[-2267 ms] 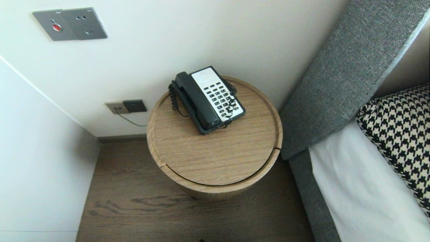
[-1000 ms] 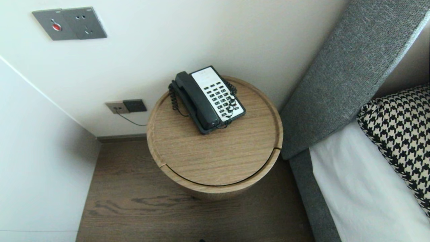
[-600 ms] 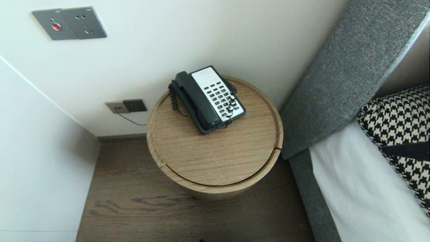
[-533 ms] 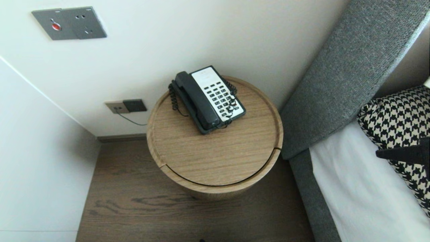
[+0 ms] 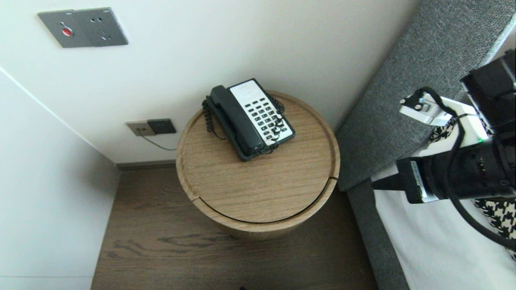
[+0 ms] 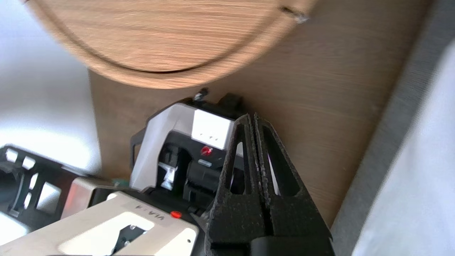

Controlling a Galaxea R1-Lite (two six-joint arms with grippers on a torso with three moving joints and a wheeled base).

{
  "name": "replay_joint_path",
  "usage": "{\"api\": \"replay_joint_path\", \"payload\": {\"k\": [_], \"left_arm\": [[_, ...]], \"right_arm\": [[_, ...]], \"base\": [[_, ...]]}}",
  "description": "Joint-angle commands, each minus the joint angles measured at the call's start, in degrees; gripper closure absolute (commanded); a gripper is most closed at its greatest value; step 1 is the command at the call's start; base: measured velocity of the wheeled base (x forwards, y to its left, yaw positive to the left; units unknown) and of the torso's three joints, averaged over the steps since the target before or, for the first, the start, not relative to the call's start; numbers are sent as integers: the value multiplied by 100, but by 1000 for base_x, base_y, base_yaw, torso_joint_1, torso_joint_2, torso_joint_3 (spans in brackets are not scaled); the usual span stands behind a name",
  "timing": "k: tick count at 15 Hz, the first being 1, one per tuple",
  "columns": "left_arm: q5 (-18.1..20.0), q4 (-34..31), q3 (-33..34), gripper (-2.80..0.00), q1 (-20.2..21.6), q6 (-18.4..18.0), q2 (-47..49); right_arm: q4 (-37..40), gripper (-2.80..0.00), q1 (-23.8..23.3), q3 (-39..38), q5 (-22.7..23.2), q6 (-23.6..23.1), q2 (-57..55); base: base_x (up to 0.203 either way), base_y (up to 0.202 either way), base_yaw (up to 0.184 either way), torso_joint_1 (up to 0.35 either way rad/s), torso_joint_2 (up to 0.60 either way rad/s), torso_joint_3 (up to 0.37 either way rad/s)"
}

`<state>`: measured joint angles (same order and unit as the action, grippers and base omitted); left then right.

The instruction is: Open the nightstand drawer

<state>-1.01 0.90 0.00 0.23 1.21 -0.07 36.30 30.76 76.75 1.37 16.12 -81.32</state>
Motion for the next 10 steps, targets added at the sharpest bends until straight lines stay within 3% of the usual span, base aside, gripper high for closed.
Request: {"api": "replay_joint_path", "payload": {"k": [1, 4, 10], "left_arm": [[-4, -2, 0, 0, 3, 2, -1], [-4, -2, 0, 0, 3, 2, -1], [-4, 3, 0, 0, 3, 2, -1]], "right_arm": [[18, 0, 320, 228, -7, 14, -567], [17, 0, 582, 197, 2, 24, -952], [0, 0, 623, 554, 1, -31, -1516]], "base": [[0, 0, 0, 0, 0, 0], [0, 0, 0, 0, 0, 0], [0, 0, 0, 0, 0, 0]]}}
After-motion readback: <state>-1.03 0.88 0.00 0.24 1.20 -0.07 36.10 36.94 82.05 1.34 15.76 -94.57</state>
